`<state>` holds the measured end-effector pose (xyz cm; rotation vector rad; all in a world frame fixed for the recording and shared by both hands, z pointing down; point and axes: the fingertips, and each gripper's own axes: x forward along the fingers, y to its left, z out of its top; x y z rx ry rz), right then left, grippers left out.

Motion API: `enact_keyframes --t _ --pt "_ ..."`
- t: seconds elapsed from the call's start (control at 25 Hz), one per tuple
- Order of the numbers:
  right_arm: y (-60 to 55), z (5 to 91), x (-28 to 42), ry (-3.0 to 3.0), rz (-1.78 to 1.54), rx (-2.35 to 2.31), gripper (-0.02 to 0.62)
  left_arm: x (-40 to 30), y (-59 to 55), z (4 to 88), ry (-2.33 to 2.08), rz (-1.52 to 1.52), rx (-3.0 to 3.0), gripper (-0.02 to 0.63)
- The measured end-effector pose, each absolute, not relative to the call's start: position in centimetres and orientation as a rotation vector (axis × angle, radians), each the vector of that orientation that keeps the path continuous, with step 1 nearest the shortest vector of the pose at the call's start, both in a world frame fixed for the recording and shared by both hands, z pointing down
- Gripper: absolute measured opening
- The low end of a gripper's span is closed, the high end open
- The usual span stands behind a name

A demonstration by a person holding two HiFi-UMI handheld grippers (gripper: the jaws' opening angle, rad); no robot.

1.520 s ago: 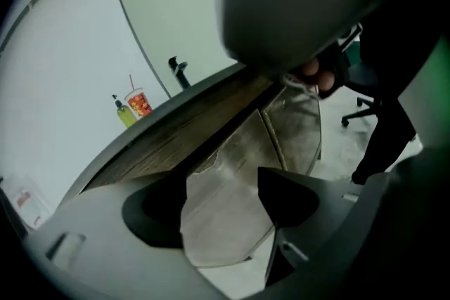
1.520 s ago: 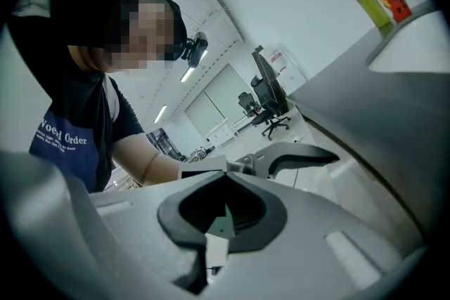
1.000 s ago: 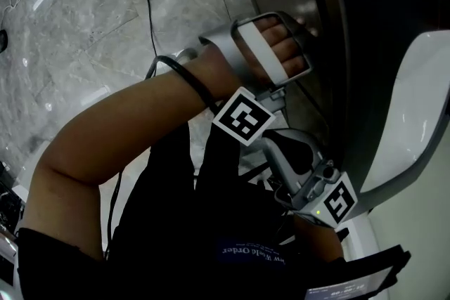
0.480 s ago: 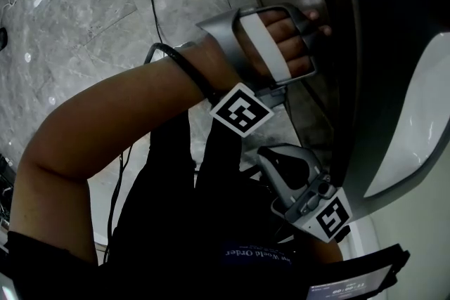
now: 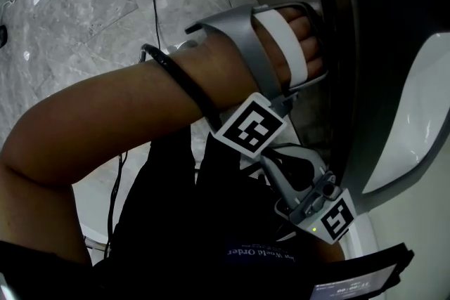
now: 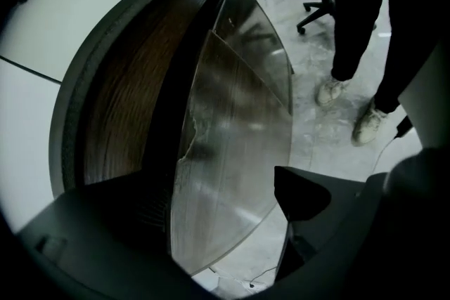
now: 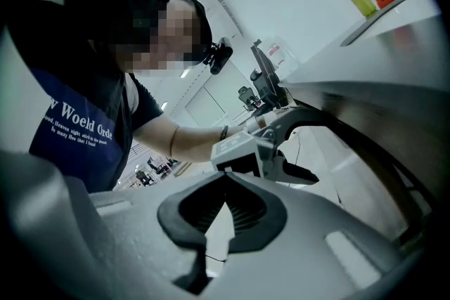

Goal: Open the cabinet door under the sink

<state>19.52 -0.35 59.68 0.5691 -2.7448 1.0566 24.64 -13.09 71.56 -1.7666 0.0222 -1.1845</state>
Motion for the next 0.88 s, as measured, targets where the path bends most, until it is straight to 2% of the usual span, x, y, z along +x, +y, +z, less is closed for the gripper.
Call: enact_keyframes --t 0.56,0.68,0.88 --pt "-0.6 57.6 21.1 -2.791 1.066 0.639 0.002 21.8 -11.0 70.2 -0.525 -1.501 -1.669 0.358" --pt "-0.7 57.0 21.7 -2.811 1.057 0.661 0.002 20.5 -10.5 70.1 -0.624 -1.555 -1.571 0.293" --pt "-0.3 56.9 22.5 -2.815 1.079 0.687 0.002 21.0 -10.5 70.4 -0.653 -1.676 -1.479 0.272"
